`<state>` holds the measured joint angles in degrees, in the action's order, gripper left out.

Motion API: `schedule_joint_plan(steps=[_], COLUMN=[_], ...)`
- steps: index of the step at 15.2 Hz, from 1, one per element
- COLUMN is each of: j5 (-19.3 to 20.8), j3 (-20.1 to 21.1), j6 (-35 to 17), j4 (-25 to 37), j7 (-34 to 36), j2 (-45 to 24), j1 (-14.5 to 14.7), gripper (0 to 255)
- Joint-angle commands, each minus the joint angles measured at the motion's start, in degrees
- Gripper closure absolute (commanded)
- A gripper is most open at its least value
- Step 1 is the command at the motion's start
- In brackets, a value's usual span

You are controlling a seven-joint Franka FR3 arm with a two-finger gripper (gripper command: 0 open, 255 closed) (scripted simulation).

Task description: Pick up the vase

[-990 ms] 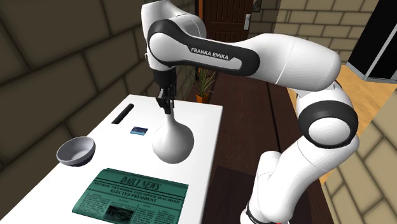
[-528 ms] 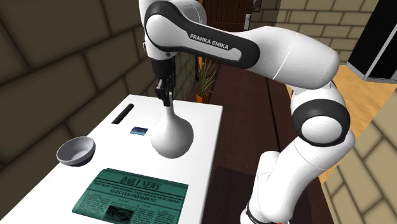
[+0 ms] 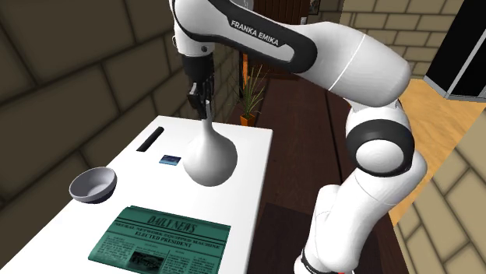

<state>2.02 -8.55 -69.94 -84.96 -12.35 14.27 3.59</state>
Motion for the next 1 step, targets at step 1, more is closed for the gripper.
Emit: schedule_joint_plan(steps=[1], j5=[-0.05], j3=[-0.03], j6=[0.65], j4=[1.14], j7=[-0.05], j2=[-0.42], j1=[0.00], gripper=[255])
